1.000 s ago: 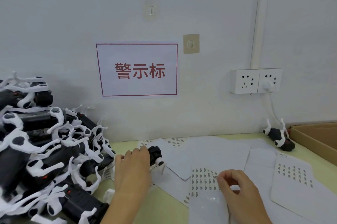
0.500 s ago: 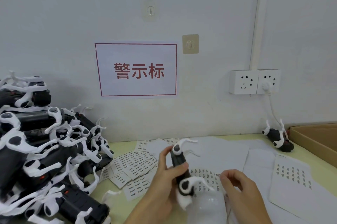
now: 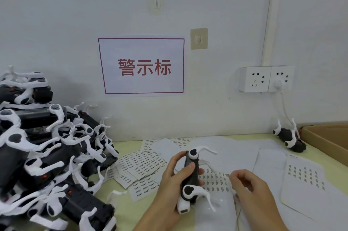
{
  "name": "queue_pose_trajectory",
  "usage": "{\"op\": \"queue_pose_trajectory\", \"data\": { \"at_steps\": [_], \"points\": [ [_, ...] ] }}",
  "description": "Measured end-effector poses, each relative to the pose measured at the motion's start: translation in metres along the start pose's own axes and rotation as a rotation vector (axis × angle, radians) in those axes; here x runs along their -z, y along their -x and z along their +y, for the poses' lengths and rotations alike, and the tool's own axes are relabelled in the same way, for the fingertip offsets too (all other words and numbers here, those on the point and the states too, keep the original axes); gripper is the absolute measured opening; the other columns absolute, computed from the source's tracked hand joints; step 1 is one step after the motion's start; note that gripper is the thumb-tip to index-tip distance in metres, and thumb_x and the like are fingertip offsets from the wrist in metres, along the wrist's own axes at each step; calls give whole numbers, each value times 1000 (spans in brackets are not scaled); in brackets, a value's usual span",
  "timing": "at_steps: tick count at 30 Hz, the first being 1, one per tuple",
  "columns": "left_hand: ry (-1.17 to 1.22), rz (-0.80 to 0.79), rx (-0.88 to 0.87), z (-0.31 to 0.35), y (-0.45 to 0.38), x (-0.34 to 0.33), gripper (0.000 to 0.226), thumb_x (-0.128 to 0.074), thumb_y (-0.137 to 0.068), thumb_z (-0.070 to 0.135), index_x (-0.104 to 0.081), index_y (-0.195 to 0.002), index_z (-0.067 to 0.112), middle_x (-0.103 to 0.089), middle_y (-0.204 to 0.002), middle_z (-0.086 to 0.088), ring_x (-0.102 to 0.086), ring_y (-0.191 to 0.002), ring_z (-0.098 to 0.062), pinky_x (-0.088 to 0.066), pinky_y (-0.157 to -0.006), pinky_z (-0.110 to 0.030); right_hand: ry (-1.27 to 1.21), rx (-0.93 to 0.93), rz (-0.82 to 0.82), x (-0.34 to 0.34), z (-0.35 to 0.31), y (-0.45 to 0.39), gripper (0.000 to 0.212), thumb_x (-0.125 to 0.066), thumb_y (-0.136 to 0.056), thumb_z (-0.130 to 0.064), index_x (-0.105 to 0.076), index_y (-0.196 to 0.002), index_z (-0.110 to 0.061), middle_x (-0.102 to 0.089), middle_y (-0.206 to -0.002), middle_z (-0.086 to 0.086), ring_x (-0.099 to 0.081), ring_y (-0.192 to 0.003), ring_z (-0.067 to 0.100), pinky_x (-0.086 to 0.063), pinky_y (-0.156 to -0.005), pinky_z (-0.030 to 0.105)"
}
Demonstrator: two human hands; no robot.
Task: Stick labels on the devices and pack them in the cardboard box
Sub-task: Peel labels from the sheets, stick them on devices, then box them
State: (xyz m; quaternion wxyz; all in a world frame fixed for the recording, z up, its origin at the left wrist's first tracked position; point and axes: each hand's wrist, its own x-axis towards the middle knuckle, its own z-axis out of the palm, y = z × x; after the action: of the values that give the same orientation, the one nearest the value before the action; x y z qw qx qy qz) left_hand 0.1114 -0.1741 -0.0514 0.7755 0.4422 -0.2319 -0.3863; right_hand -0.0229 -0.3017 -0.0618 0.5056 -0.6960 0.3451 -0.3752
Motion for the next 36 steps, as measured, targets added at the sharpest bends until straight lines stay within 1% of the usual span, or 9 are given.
{"op": "queue_pose_trajectory", "data": {
  "at_steps": [6,11,13,15,17,28,31,34,36],
  "points": [
    [32,-109,17,-3,-4,6,44,-64,-88,14,-67,-121,43,-70,-102,-29,-68,-76,-37,-58,-68,-41,-2,5,-7,0,0,-1,16,-66,-91,-8,-70,-76,-13,-69,-76,2,-63,-78,17,-51,-72,33],
    [-28,-147,-27,-5,-4,8,63,-78,-74,8,-61,-129,35,-64,-89,-25,-61,-70,-32,-54,-67,-37,4,12,-23,1,1,-1,16,-67,-91,-8,-70,-76,-13,-70,-75,1,-63,-78,17,-49,-73,31],
    [-48,-122,-34,-5,-5,8,58,-75,-75,10,-63,-126,36,-64,-88,-24,-60,-70,-32,-53,-68,-38,9,13,-26,1,1,-1,16,-67,-91,-9,-70,-75,-13,-70,-74,0,-63,-77,17,-49,-73,31],
    [-62,-101,-40,-5,-5,8,43,-66,-89,6,-67,-120,37,-65,-87,-25,-61,-69,-32,-53,-67,-38,15,17,-24,0,2,-1,17,-67,-91,-9,-70,-75,-14,-70,-73,-1,-63,-77,17,-50,-74,32],
    [-75,-93,-41,-5,-5,8,38,-56,-97,5,-69,-117,36,-65,-86,-25,-61,-67,-32,-54,-65,-36,16,16,-21,0,2,-1,17,-67,-91,-9,-70,-75,-14,-70,-73,-1,-64,-78,17,-51,-76,34],
    [-10,-51,-18,-4,-8,6,34,-50,-97,10,-70,-119,28,-64,-83,-25,-59,-67,-32,-54,-63,-37,7,20,-20,-1,2,-2,16,-67,-90,-8,-70,-76,-13,-70,-76,1,-64,-80,19,-52,-76,36],
    [16,-43,-20,-3,-8,5,35,-50,-94,9,-70,-118,26,-66,-83,-22,-60,-71,-32,-54,-64,-38,14,40,-31,-1,2,-1,15,-68,-90,-7,-70,-76,-13,-70,-79,3,-64,-82,19,-49,-71,29],
    [51,-47,-27,-3,-6,4,37,-56,-86,12,-71,-117,25,-66,-85,-22,-61,-71,-32,-54,-64,-38,73,131,-44,-5,0,3,19,-69,-88,-2,-68,-74,-15,-67,-83,3,-61,-79,7,-44,-62,15],
    [70,-50,-25,-4,-6,4,38,-53,-89,8,-70,-119,24,-65,-86,-24,-60,-72,-33,-54,-65,-39,135,233,-42,-7,-1,8,27,-70,-86,2,-65,-69,-19,-62,-85,2,-58,-81,4,-46,-65,15]
  ]
}}
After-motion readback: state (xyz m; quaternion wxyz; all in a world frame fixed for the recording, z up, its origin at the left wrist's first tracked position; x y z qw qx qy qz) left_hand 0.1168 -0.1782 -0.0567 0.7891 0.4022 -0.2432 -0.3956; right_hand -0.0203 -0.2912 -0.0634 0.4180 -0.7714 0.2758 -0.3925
